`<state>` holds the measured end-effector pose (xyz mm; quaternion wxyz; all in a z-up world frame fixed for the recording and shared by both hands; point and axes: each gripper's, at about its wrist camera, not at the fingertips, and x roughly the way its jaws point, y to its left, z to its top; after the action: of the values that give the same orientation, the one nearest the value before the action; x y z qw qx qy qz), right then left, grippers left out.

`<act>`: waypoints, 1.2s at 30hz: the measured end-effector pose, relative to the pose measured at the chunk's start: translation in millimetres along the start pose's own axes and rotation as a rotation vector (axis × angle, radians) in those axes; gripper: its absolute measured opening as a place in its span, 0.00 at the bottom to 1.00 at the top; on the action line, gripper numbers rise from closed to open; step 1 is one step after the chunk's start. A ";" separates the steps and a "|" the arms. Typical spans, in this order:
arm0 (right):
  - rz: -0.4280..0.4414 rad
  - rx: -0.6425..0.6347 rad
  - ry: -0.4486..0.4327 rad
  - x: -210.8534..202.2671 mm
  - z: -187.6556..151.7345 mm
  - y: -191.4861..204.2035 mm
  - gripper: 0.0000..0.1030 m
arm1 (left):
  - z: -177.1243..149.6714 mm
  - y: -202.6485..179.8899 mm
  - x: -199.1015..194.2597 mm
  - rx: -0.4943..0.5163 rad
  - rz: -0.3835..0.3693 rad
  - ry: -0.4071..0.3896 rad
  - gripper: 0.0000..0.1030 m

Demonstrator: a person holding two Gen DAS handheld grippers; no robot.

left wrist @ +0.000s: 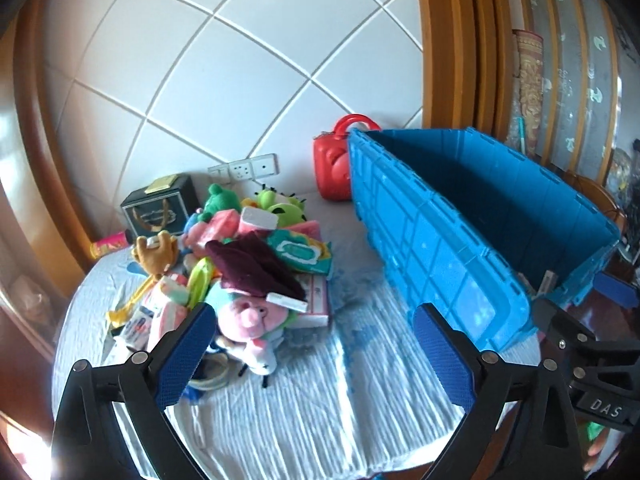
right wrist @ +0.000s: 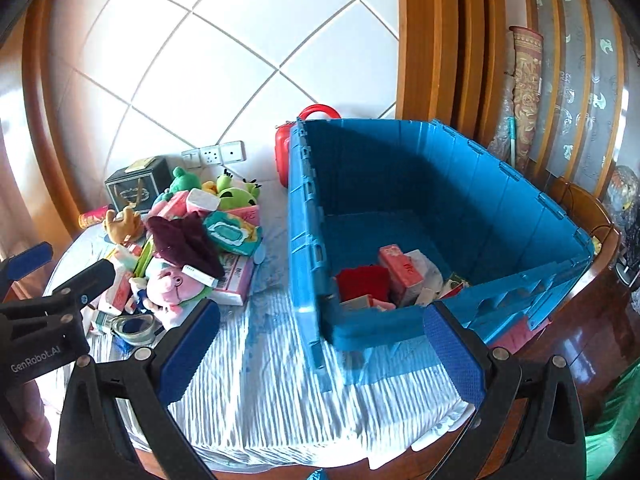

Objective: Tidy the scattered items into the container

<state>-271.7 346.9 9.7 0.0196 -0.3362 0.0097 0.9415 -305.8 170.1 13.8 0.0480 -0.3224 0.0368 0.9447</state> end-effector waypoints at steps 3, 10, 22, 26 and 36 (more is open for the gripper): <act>0.023 -0.020 0.008 -3.6 -12.7 21.1 1.00 | -15.1 25.2 -9.8 -0.030 0.009 -0.011 1.00; 0.051 -0.065 0.007 -17.5 -33.3 55.5 1.00 | -42.4 47.4 -21.3 -0.049 0.041 -0.005 1.00; 0.052 -0.063 -0.003 -25.7 -41.1 61.0 1.00 | -61.6 57.1 -21.9 -0.085 0.038 0.024 1.00; 0.061 -0.061 -0.008 -25.7 -40.4 62.2 1.00 | -63.1 57.8 -25.7 -0.082 0.045 0.015 1.00; 0.074 -0.063 -0.004 -20.2 -38.6 68.8 1.00 | -64.9 63.8 -28.1 -0.099 0.043 0.013 1.00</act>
<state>-234.6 276.3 -7.0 -0.0260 -0.3343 -0.0074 0.9421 -251.6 98.3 -17.7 0.0115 -0.3298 -0.0030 0.9440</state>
